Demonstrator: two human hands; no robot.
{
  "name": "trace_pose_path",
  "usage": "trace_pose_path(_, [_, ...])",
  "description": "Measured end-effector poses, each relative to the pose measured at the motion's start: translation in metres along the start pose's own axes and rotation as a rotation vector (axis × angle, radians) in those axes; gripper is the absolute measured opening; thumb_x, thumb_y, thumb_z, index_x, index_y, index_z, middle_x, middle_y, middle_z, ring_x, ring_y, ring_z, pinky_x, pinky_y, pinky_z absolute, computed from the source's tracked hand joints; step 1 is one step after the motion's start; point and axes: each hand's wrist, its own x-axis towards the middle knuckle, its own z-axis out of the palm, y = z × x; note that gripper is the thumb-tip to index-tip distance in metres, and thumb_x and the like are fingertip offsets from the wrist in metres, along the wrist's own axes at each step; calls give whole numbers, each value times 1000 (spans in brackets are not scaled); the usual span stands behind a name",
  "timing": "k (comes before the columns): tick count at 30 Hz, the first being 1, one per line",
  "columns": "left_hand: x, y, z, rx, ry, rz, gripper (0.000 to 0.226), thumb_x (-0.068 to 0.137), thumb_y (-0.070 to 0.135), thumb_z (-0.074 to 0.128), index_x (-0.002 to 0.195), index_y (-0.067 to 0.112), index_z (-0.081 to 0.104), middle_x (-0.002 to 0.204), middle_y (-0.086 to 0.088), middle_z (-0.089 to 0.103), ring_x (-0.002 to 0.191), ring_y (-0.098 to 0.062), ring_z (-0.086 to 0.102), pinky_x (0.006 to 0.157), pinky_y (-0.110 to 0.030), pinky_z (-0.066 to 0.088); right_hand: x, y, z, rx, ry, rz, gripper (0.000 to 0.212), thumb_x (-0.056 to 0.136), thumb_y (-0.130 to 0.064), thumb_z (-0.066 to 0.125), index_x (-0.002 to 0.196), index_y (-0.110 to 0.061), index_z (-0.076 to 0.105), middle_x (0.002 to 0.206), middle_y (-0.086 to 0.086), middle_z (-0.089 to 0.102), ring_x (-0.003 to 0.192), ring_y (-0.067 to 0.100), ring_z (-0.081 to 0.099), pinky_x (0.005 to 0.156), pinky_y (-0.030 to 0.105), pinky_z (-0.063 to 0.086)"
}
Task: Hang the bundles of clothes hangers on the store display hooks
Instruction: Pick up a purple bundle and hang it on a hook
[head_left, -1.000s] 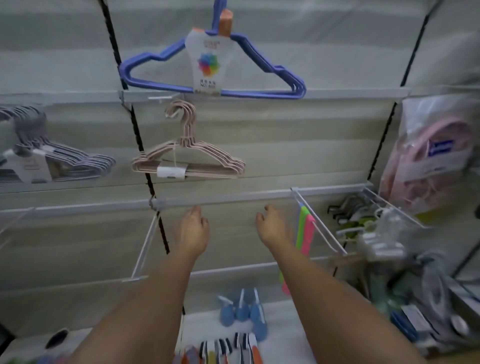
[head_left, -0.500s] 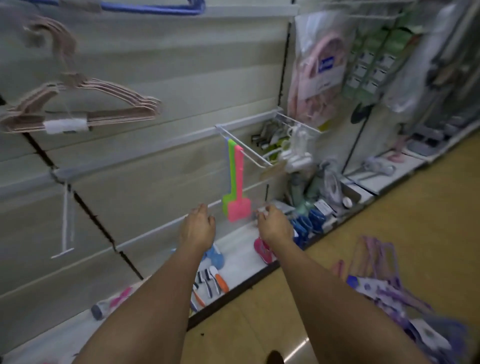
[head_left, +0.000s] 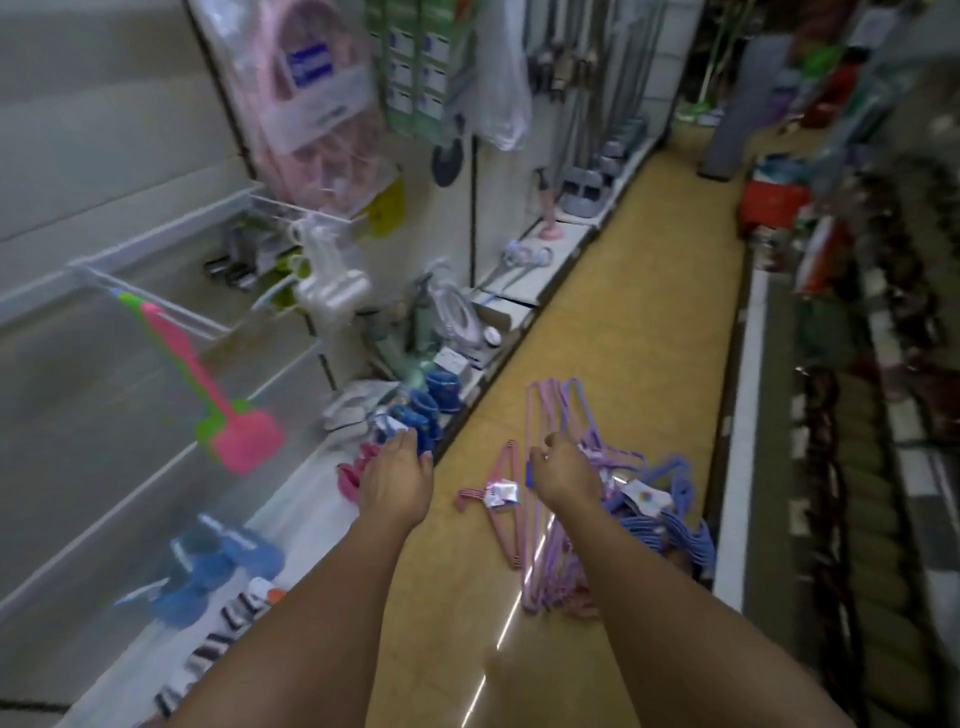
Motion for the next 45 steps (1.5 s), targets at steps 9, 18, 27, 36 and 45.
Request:
trace_pose_path(9, [63, 142, 101, -13, -142, 159, 47, 99, 28, 39, 142, 9, 36, 145, -12, 41, 130, -27, 43, 101, -35, 37, 100, 127, -71, -19, 28, 159, 42, 101, -33, 36, 135, -10, 44, 132, 12, 54, 116, 33, 53, 90, 38, 44])
trace_pose_path(18, [123, 200, 196, -7, -279, 271, 44, 100, 26, 39, 142, 12, 37, 143, -8, 44, 128, -25, 45, 99, -33, 37, 173, 208, -61, 25, 23, 349, 38, 100, -34, 37, 129, -13, 49, 125, 10, 59, 112, 30, 56, 91, 38, 46])
trace_pose_path(27, [194, 215, 282, 0, -457, 356, 32, 99, 27, 39, 126, 13, 46, 118, -9, 58, 100, -30, 58, 78, -37, 46, 245, 242, -36, 9, 36, 512, 38, 101, -32, 34, 129, -12, 49, 125, 9, 59, 111, 29, 57, 82, 34, 41])
trace_pose_path(36, [236, 201, 436, -33, -522, 357, 37, 99, 29, 39, 133, 13, 43, 122, -10, 59, 107, -30, 56, 84, -37, 46, 324, 341, 55, 31, -6, 615, 35, 100, -31, 39, 127, -12, 49, 123, 9, 58, 110, 27, 56, 77, 31, 41])
trace_pose_path(45, [275, 150, 678, 92, -580, 400, 50, 101, 38, 34, 143, 12, 32, 141, -10, 45, 125, -28, 46, 96, -37, 40, 417, 487, 231, 114, -54, 682, 50, 102, -33, 38, 145, -9, 32, 135, 14, 50, 115, 33, 54, 90, 41, 47])
